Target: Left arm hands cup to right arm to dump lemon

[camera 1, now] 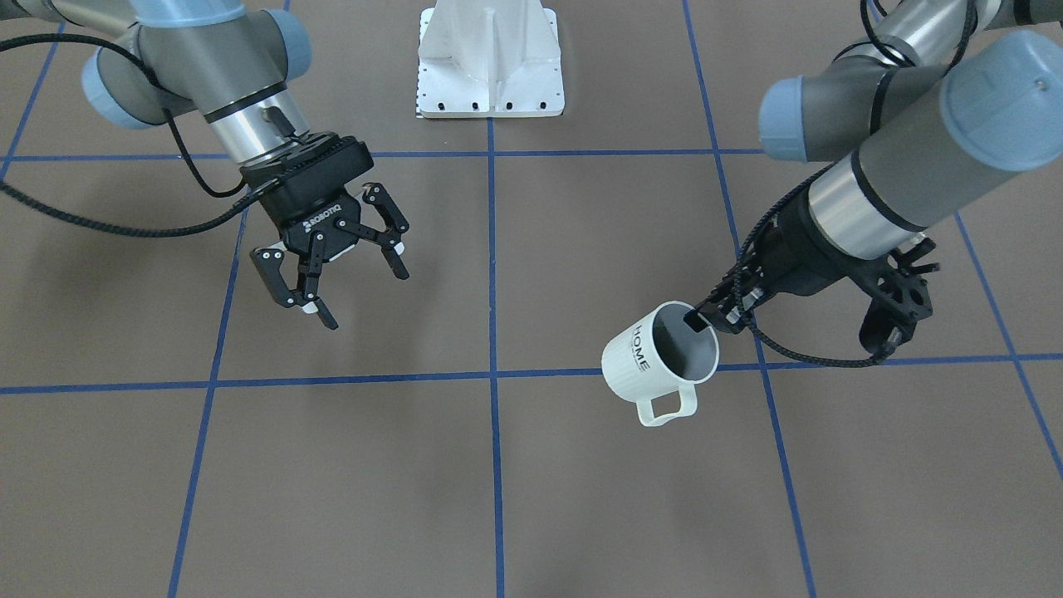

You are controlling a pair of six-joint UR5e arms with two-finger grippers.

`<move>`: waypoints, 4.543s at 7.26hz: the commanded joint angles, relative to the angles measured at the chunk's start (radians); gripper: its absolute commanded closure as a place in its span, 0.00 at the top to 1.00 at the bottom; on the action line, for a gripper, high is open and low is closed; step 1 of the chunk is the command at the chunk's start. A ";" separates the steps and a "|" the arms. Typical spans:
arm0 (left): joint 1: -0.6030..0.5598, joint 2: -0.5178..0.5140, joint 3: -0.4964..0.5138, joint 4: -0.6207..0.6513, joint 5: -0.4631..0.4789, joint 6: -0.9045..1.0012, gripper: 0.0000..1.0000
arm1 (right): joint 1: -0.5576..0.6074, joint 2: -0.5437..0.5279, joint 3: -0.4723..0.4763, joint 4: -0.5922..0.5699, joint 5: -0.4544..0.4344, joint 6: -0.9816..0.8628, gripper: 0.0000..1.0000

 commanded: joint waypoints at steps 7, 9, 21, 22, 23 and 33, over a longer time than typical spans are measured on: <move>0.154 -0.124 0.047 -0.112 -0.007 -0.555 0.00 | -0.237 0.022 -0.041 0.206 -0.464 -0.002 0.99; 0.186 -0.130 0.013 -0.151 -0.007 -0.642 0.00 | -0.239 0.020 -0.041 0.206 -0.479 -0.002 0.99; 0.232 -0.130 -0.059 -0.169 -0.008 -0.656 0.29 | -0.248 0.016 -0.041 0.203 -0.489 -0.019 0.44; 0.231 -0.127 -0.060 -0.178 -0.033 -0.579 0.99 | -0.248 0.014 -0.041 0.202 -0.489 -0.017 0.41; 0.212 -0.124 -0.060 -0.181 -0.057 -0.557 1.00 | -0.248 0.011 -0.041 0.200 -0.489 -0.017 0.39; -0.032 0.288 -0.068 -0.166 -0.101 0.552 1.00 | 0.026 -0.131 -0.015 0.197 -0.129 0.156 0.38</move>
